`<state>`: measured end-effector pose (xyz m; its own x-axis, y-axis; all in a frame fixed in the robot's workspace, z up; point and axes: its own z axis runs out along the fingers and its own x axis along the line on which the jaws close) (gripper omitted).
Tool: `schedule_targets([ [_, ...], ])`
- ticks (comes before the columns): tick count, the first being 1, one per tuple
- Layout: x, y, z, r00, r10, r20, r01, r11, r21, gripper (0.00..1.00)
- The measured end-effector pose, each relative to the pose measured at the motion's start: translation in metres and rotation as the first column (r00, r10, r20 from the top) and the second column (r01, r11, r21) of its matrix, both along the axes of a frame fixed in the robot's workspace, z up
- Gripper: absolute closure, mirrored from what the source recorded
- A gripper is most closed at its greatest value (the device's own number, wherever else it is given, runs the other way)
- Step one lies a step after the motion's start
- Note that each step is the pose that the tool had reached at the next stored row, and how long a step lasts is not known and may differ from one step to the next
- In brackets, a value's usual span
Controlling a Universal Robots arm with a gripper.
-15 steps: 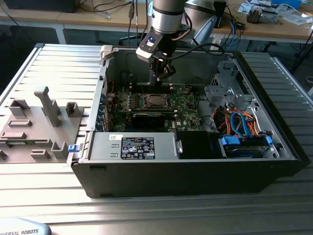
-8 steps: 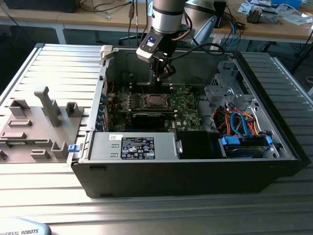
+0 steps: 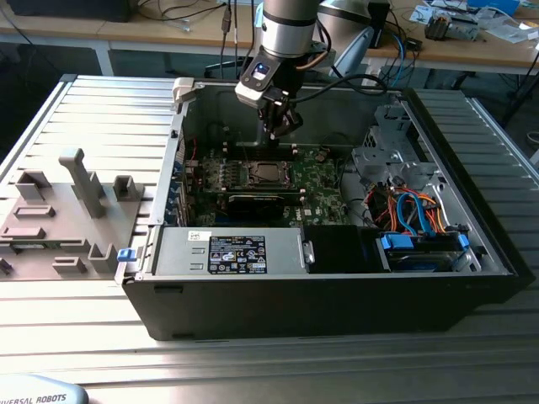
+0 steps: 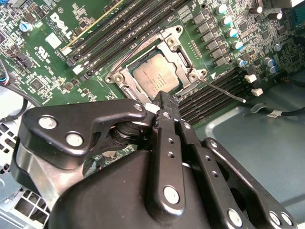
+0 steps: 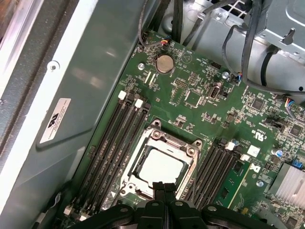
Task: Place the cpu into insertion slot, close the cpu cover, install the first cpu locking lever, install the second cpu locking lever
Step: 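Install the first cpu locking lever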
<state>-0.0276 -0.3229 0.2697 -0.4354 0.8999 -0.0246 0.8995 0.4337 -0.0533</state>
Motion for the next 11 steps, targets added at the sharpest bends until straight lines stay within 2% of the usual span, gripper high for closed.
schedule_targets([
  [11, 0.0, 0.0, 0.0, 0.9999, 0.012, 0.0, -0.012, 0.9999, 0.0, 0.89],
])
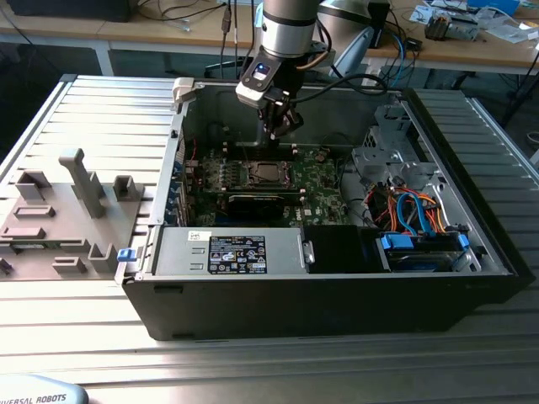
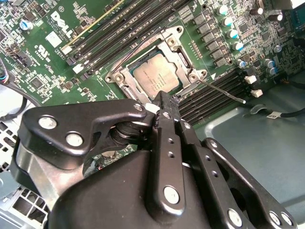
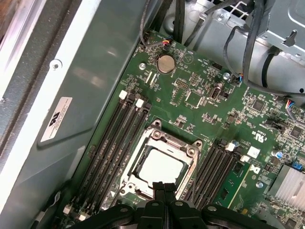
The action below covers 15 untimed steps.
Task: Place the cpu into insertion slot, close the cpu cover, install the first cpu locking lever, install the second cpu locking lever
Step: 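Install the first cpu locking lever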
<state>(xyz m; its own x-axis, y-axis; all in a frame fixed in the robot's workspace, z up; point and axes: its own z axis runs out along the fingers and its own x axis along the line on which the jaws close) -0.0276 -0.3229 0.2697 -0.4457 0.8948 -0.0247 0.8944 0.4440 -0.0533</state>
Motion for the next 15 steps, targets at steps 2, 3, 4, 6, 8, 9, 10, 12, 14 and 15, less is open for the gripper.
schedule_targets([
  [2, 0.0, 0.0, 0.0, 1.0, 0.002, 0.0, -0.002, 1.0, 0.0, 0.89],
  [3, 0.0, 0.0, 0.0, 1.0, 0.002, 0.0, -0.002, 1.0, 0.0, 0.89],
  [4, 0.0, 0.0, 0.0, 1.0, 0.003, 0.0, -0.003, 1.0, 0.0, 0.89],
  [6, 0.0, 0.0, 0.0, 1.0, 0.004, 0.0, -0.004, 1.0, 0.0, 0.89],
  [8, 0.0, 0.0, 0.0, 1.0, 0.006, 0.0, -0.006, 1.0, 0.0, 0.89],
  [9, 0.0, 0.0, 0.0, 1.0, 0.006, 0.0, -0.006, 1.0, 0.0, 0.89],
  [10, 0.0, 0.0, 0.0, 1.0, 0.007, 0.0, -0.007, 1.0, 0.0, 0.89],
  [12, 0.0, 0.0, 0.0, 1.0, 0.008, 0.0, -0.008, 1.0, 0.0, 0.89],
  [14, 0.0, 0.0, 0.0, 1.0, 0.01, 0.0, -0.01, 1.0, 0.0, 0.89],
  [15, 0.0, 0.0, 0.0, 0.9999, 0.01, 0.0, -0.01, 0.9999, 0.0, 0.89],
])
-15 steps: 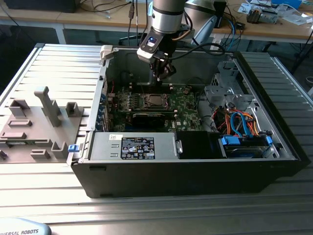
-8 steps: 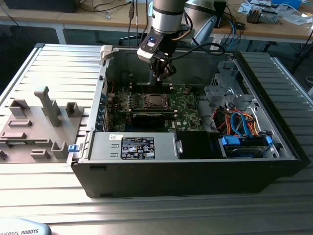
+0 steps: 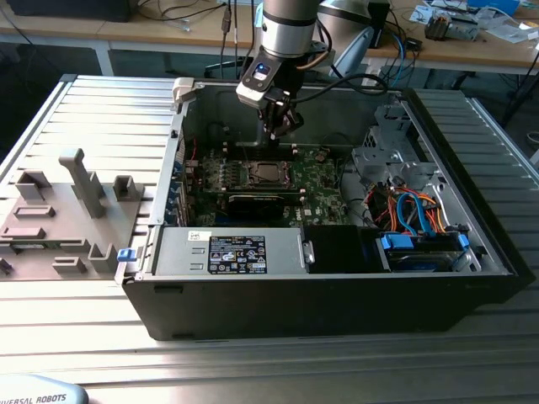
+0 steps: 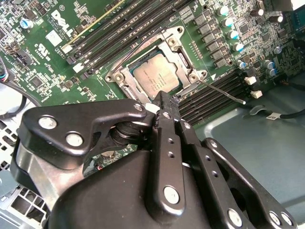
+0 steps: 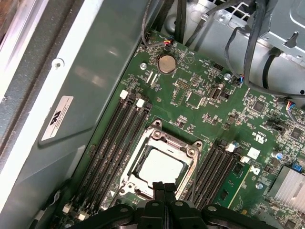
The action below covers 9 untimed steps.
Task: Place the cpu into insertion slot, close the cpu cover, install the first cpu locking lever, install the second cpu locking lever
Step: 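Install the first cpu locking lever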
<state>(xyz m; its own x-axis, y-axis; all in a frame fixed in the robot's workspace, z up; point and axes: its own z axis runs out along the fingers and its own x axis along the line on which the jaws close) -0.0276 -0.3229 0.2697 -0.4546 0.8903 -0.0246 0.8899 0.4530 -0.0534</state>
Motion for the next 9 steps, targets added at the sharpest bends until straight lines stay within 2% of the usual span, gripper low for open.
schedule_targets([
  [9, 0.0, 0.0, 0.0, 1.0, 0.004, 0.0, -0.004, 1.0, 0.0, 0.89],
])
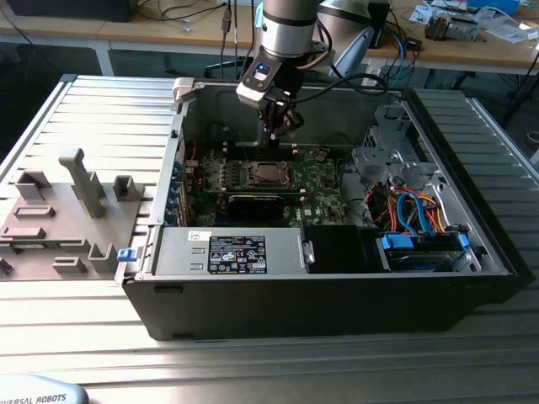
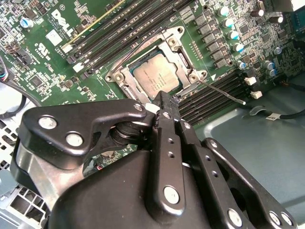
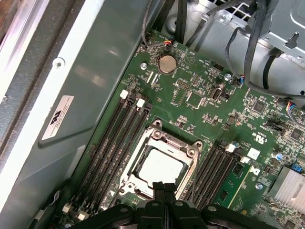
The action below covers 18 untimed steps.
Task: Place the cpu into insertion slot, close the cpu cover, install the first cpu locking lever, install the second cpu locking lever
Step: 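Install the first cpu locking lever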
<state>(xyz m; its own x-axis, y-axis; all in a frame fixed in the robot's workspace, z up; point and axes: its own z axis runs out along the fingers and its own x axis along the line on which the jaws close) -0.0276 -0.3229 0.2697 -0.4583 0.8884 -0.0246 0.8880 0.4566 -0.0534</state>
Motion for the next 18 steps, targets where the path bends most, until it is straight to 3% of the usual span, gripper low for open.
schedule_targets([
  [18, 0.0, 0.0, 0.0, 0.9998, 0.02, 0.0, -0.02, 0.9998, 0.0, 0.89],
])
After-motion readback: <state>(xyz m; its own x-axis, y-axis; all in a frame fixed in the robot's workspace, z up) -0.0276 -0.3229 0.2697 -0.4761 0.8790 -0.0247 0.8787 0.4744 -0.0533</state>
